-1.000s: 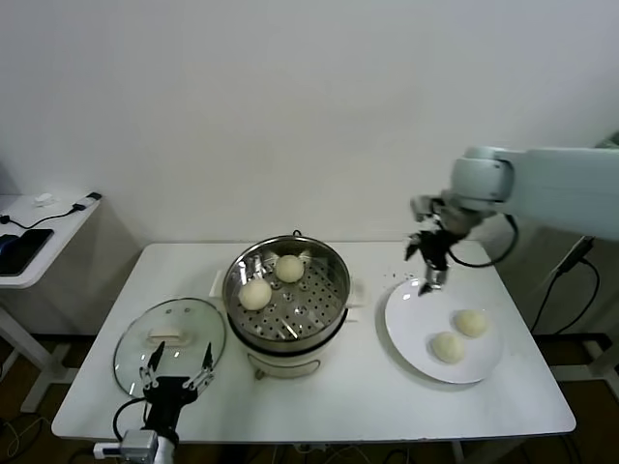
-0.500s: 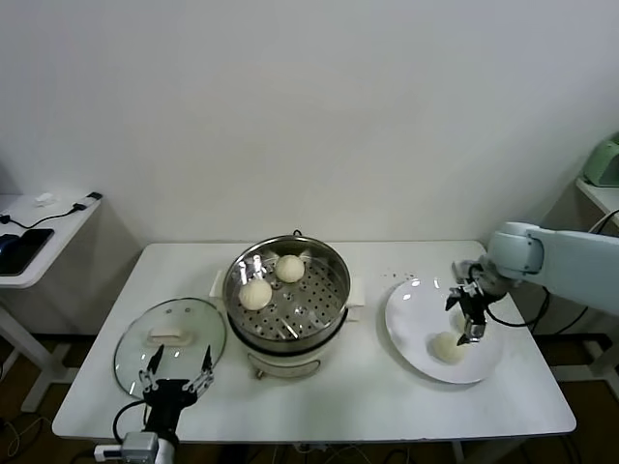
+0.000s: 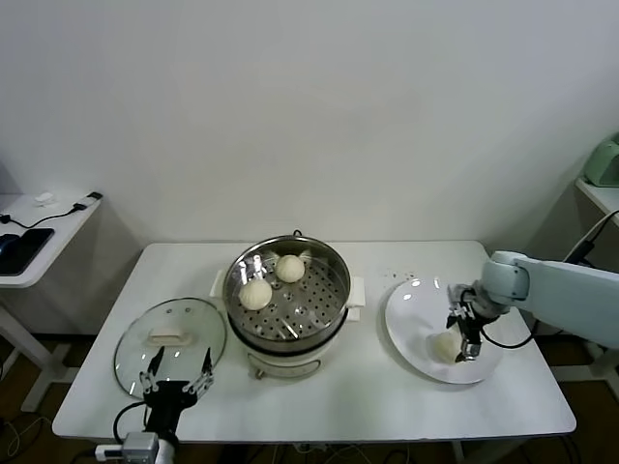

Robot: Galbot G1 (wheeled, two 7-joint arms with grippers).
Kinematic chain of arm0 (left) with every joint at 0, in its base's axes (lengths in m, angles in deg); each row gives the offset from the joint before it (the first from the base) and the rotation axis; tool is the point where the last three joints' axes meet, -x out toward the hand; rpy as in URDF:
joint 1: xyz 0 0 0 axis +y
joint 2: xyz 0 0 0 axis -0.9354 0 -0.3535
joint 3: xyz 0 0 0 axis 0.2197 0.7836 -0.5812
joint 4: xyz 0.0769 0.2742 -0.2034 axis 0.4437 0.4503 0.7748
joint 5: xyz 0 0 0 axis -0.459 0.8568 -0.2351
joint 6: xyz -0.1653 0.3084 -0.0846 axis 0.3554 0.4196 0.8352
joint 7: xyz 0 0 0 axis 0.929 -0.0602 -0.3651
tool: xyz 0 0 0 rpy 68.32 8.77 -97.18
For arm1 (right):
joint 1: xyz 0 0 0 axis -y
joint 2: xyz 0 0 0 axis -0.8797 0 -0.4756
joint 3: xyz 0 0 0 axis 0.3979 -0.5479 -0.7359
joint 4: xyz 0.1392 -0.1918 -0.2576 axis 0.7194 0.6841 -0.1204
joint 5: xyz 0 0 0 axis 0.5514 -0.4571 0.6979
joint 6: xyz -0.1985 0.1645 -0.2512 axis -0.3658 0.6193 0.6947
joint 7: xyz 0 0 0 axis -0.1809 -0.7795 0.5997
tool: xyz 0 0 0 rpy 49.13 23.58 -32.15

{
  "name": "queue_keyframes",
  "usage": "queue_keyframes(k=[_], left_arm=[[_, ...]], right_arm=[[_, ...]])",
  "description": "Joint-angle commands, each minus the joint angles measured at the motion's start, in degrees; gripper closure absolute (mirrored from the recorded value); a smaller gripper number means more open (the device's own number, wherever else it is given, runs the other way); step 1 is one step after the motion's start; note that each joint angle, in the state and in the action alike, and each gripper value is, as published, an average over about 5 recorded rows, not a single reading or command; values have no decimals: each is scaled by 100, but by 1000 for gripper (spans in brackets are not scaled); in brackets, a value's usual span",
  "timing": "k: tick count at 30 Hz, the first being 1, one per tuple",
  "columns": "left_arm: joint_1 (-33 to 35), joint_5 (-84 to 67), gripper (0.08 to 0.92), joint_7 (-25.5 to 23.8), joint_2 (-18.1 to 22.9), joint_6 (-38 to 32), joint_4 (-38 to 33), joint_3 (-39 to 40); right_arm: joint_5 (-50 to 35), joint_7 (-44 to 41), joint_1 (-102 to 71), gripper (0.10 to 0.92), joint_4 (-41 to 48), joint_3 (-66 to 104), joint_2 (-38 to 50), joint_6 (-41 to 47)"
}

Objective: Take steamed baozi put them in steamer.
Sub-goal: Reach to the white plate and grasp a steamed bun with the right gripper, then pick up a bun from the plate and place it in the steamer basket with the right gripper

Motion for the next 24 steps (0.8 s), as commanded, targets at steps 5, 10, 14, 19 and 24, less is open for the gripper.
queue_keyframes(k=[5, 10, 14, 19, 24], left_arm=[[3, 4, 177, 18, -5, 5, -3, 4], [15, 5, 177, 29, 6, 15, -36, 6], [29, 11, 177, 33, 26, 29, -74, 12], [44, 26, 177, 32, 56, 43, -138, 37], [56, 54, 177, 28, 70, 61, -208, 56]], right_arm=[[104, 76, -286, 221, 94, 233, -57, 62], [26, 2, -9, 306, -13, 93, -27, 62], [-62, -140, 494, 337, -167, -217, 10, 23], [-296, -383, 1671, 361, -331, -931, -75, -163], [-706, -727, 3195, 362, -547, -1689, -613, -533]])
